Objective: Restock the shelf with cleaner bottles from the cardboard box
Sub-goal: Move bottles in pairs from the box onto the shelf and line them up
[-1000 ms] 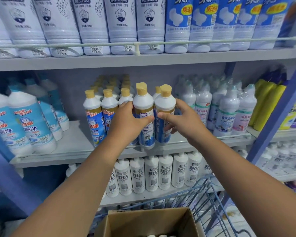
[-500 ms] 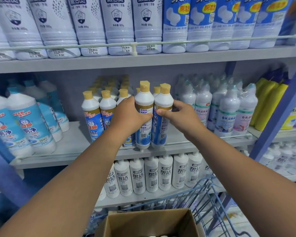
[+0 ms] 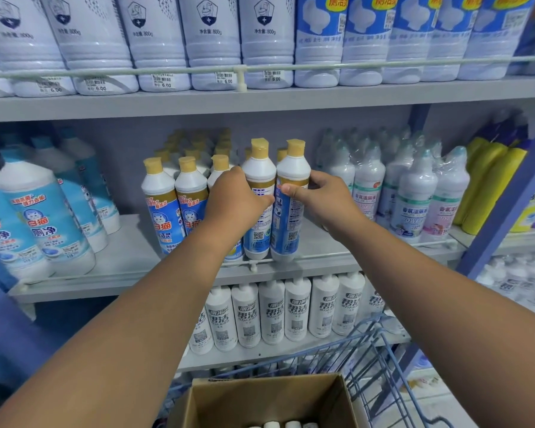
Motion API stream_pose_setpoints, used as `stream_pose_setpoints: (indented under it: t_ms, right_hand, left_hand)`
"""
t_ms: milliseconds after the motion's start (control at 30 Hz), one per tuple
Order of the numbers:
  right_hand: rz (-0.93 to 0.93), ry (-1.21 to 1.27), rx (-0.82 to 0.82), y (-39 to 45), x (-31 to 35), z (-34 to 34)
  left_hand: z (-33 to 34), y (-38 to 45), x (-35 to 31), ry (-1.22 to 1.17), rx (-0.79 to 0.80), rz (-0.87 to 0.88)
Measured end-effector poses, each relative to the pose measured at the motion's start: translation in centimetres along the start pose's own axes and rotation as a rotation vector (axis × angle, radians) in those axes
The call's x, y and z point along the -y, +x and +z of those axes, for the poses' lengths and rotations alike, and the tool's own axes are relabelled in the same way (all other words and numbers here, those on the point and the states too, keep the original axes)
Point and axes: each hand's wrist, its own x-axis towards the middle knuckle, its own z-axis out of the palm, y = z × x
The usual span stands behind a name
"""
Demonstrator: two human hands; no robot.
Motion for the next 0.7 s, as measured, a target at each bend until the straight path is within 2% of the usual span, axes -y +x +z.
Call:
stream_pose_setpoints:
  t_ms: [333,533,700]
  right_hand:
    - [0.017,0.016,0.016,1.3,0.2,-0.2]
    - [-0.005,-0.008,0.007,1.3,0.5,-0.5]
    - [0.009,-0.023,-0.001,1.7,-0.3,-0.4]
  left_hand:
    - [0.7,1.0,-1.0,0.035,-0.008,-0.039]
    - [0.5,1.2,-1.4,0.049,0.059,0.063]
    - [0.9,1.7,-1.6,0.039,0.06,0.001]
